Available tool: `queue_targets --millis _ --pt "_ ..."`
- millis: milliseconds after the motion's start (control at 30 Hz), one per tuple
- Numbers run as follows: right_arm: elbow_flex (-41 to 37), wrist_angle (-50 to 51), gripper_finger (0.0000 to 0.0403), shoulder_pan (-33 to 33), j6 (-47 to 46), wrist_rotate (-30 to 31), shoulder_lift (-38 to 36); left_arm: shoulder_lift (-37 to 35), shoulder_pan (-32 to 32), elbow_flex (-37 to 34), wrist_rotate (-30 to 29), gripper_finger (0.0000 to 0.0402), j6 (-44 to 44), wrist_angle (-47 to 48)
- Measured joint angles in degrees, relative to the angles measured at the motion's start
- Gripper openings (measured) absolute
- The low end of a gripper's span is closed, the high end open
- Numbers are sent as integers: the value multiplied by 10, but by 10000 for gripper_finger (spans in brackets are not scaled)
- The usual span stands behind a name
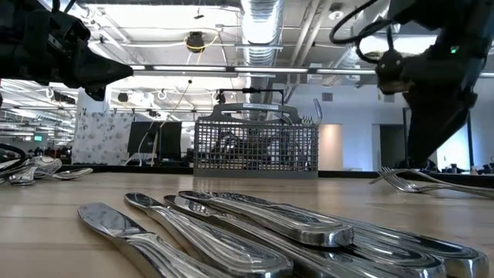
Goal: Sort silverware
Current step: Put the silver fork into the gray organizer
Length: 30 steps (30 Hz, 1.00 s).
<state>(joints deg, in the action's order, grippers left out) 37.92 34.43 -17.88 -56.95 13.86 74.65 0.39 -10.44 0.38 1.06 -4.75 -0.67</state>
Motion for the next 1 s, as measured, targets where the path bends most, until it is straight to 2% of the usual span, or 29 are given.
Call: queue_targets --millis 200,300,400,500,533,667,733,800,900,1000 --pt "-18 -22 210 8 1 1 63 0 0 0 0 0 0 0" --pt "-17 -66 199 11 12 18 87 0 0 0 0 0 0 0" --pt "-13 -94 134 9 29 31 96 0 0 0 0 0 0 0" --pt "12 -57 33 13 60 22 83 0 0 0 0 0 0 0" --pt "28 -33 18 13 74 21 73 0 0 0 0 0 0 0" --pt "103 89 3 18 110 21 27 0 0 0 0 0 0 0" --pt "147 119 2 32 140 27 2 0 0 0 0 0 0 0" --pt "181 123 2 55 174 48 -20 0 0 0 0 0 0 0" --pt "212 114 1 100 234 114 -39 0 0 0 0 0 0 0" --pt "219 29 1 156 328 176 -59 0 0 0 0 0 0 0"
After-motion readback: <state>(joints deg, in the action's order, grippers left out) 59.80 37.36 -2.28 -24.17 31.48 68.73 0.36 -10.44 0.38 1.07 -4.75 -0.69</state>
